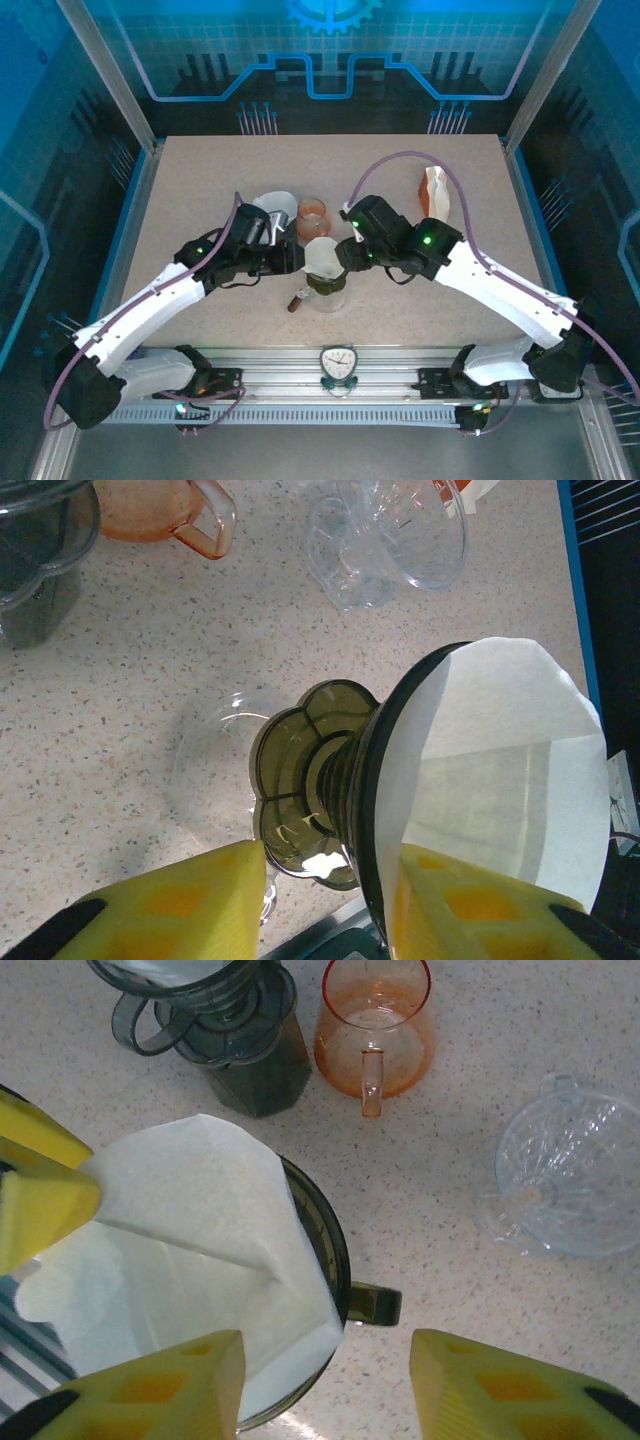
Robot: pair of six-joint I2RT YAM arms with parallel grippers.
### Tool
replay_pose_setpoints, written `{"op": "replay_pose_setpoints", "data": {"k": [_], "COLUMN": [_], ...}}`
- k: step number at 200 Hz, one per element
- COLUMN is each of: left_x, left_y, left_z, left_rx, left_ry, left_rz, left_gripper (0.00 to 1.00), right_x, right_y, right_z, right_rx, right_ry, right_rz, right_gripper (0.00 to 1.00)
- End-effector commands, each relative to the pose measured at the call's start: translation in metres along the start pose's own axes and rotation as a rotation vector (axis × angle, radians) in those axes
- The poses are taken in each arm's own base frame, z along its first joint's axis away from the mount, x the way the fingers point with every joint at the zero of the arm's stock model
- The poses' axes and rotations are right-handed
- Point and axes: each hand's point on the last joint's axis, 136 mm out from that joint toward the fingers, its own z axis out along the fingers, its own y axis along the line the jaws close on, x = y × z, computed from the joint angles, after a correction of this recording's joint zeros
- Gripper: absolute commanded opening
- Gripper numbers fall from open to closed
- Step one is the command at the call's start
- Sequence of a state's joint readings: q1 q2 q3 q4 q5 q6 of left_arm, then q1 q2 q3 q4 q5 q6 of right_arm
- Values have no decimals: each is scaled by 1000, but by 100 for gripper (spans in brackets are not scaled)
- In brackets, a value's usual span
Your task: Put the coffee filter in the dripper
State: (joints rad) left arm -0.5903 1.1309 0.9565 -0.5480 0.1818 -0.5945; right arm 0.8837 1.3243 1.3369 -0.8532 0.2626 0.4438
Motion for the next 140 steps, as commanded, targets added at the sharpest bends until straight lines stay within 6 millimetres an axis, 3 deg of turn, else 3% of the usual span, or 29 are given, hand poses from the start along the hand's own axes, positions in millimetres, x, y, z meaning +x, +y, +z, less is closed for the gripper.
{"op": "replay_pose_setpoints", "data": {"k": [1,73,140], "left_x": [5,5,3], "left_y": [-2,-2,-10], "left_z": [1,4,-2], "left_rx": [12,23,60], "left_ry": [23,24,8], "left_rz": [15,3,-6], "left_gripper": [38,38,44], "right_x": [0,15,16], "right_y": [-5,-2,-3], "right_z": [13,32,32], "right_rx": [25,17,17], "right_ry": [2,62,63], "right_rz": [21,27,31], "right_gripper": [38,20,18]}}
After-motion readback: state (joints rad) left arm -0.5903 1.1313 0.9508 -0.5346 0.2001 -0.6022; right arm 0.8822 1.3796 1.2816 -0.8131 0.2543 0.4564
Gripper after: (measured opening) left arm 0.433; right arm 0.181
